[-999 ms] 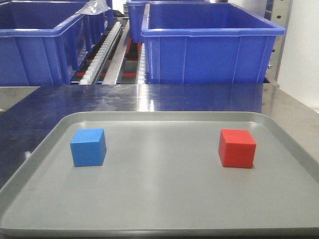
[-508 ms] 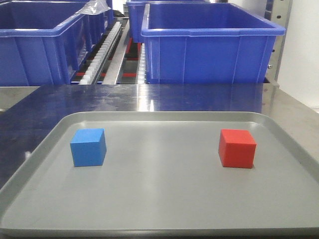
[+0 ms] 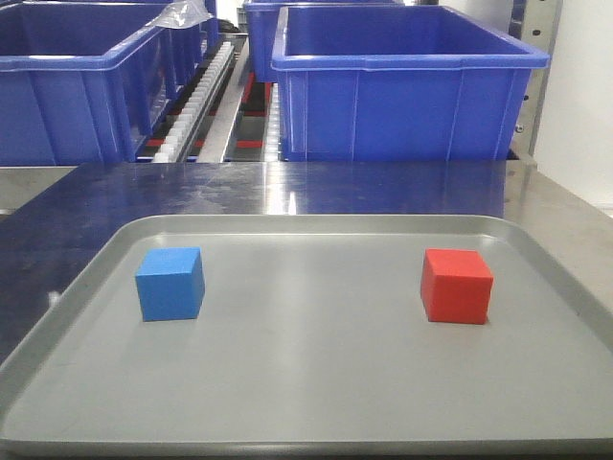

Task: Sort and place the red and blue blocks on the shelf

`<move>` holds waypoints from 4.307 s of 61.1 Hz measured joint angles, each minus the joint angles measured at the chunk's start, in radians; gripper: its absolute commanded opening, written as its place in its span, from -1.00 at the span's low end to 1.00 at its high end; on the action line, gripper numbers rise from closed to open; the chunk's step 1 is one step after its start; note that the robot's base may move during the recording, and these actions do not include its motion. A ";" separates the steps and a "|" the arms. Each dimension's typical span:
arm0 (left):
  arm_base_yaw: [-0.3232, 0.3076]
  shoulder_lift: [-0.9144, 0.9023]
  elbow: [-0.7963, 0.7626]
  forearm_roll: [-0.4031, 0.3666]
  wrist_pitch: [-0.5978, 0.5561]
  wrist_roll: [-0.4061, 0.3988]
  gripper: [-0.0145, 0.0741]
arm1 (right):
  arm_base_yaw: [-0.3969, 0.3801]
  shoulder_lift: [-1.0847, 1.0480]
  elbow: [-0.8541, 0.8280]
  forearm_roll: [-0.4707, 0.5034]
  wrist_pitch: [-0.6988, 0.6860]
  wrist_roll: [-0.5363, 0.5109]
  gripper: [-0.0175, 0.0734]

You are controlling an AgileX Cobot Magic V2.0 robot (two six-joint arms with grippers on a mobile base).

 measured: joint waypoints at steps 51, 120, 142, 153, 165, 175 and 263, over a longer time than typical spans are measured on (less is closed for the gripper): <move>0.000 0.000 0.000 0.000 0.000 0.002 -0.39 | 0.000 0.495 -0.173 0.000 -0.031 0.002 -0.51; 0.000 0.000 0.000 0.000 0.000 0.002 -0.39 | 0.000 0.998 -0.701 0.024 0.437 0.002 0.60; 0.000 0.000 0.000 0.000 0.000 0.002 -0.39 | 0.020 1.044 -0.707 0.075 0.466 0.002 0.59; 0.000 0.000 0.000 0.000 0.000 0.002 -0.39 | 0.136 1.119 -0.757 0.084 0.483 0.002 0.59; 0.000 0.000 0.000 0.000 0.000 0.002 -0.39 | 0.273 1.221 -0.843 0.086 0.483 0.002 0.59; 0.000 0.000 0.000 0.000 0.000 0.002 -0.39 | 0.362 1.311 -0.897 0.091 0.483 0.002 0.59; 0.000 0.000 0.000 0.000 0.000 0.002 -0.39 | 0.476 1.563 -0.985 0.130 0.486 0.015 0.45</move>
